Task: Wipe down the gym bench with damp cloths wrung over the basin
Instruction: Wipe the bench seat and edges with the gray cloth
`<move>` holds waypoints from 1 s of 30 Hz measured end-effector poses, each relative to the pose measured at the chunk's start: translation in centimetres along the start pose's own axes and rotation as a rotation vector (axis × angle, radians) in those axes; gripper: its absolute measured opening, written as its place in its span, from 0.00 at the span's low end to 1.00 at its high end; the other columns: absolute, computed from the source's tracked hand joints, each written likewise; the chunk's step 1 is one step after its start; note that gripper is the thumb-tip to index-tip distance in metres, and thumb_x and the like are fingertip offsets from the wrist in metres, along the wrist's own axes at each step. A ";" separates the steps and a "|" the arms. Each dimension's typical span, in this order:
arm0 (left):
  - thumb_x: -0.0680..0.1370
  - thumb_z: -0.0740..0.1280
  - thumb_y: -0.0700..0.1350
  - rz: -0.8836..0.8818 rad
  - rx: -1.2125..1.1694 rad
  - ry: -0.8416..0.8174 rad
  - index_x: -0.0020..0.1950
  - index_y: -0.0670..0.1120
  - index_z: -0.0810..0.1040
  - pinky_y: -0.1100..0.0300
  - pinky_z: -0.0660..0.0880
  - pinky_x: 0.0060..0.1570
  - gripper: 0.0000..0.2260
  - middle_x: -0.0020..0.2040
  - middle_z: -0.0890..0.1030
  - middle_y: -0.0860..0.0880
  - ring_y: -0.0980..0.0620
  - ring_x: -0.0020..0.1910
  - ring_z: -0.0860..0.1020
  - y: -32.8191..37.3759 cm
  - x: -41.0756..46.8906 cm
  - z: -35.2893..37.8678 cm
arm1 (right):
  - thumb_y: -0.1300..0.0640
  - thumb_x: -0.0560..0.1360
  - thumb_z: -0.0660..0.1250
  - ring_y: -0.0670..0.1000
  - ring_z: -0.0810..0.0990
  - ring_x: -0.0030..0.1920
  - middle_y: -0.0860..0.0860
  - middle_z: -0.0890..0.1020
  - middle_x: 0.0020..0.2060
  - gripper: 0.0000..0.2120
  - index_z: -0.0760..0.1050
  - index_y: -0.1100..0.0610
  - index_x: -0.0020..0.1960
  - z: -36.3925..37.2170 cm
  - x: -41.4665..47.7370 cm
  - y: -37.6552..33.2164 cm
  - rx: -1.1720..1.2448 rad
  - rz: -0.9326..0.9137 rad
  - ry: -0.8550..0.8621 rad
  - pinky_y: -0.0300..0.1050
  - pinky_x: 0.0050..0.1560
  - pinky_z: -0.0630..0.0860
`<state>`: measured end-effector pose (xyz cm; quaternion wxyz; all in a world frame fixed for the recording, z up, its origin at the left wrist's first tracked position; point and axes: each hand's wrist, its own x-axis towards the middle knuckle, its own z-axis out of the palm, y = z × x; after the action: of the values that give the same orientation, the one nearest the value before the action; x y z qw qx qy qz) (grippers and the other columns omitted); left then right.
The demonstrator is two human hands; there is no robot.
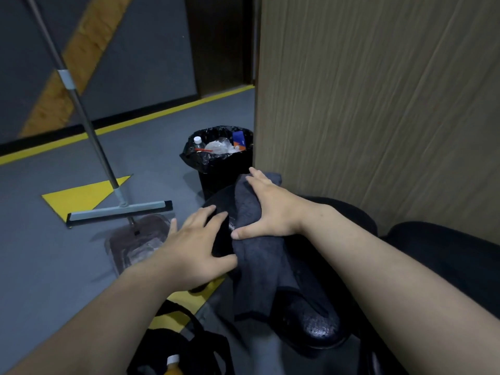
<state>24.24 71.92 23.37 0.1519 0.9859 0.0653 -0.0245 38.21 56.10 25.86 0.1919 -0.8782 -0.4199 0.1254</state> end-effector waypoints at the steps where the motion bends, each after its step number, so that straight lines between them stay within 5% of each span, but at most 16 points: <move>1: 0.63 0.51 0.71 -0.001 -0.007 0.002 0.80 0.57 0.50 0.38 0.43 0.76 0.46 0.81 0.48 0.53 0.52 0.79 0.47 -0.2 0.1 0.0 | 0.31 0.60 0.76 0.47 0.38 0.79 0.48 0.39 0.80 0.65 0.42 0.57 0.80 -0.1 0.4 0.0 -0.013 -0.001 -0.016 0.50 0.79 0.47; 7: 0.71 0.48 0.61 -0.078 0.018 0.067 0.78 0.54 0.57 0.35 0.47 0.74 0.35 0.80 0.54 0.50 0.50 0.78 0.51 -0.4 0.6 0.1 | 0.24 0.60 0.69 0.54 0.39 0.79 0.55 0.49 0.80 0.60 0.53 0.55 0.80 -0.4 4.3 -0.6 -0.182 0.048 -0.009 0.61 0.77 0.40; 18: 0.81 0.48 0.57 -0.030 -0.042 0.071 0.76 0.56 0.63 0.38 0.47 0.75 0.24 0.79 0.57 0.52 0.51 0.78 0.52 1.9 0.8 -0.3 | 0.24 0.61 0.67 0.52 0.55 0.78 0.47 0.54 0.79 0.55 0.56 0.50 0.79 -2.0 0.3 2.6 -0.133 0.227 -0.007 0.69 0.74 0.45; 24: 0.82 0.53 0.60 0.105 -0.060 0.024 0.77 0.59 0.60 0.39 0.42 0.76 0.23 0.80 0.54 0.54 0.54 0.79 0.47 3.2 0.9 0.5 | 0.21 0.56 0.65 0.46 0.52 0.78 0.41 0.49 0.79 0.56 0.58 0.46 0.78 -3.7 -8.1 7.0 -0.111 0.273 0.019 0.64 0.75 0.37; 30: 0.83 0.53 0.60 0.196 -0.054 -0.002 0.78 0.59 0.59 0.38 0.43 0.76 0.23 0.80 0.54 0.54 0.55 0.79 0.46 4.5 0.8 1.0 | 0.16 0.52 0.61 0.40 0.49 0.78 0.37 0.47 0.79 0.59 0.58 0.41 0.77 -4.3 -14.9 9.2 -0.060 0.254 0.061 0.55 0.78 0.40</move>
<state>25.61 67.46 23.66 0.1800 0.9831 -0.0310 -0.0087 37.06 38.12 26.49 0.1610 -0.9330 -0.3029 0.1092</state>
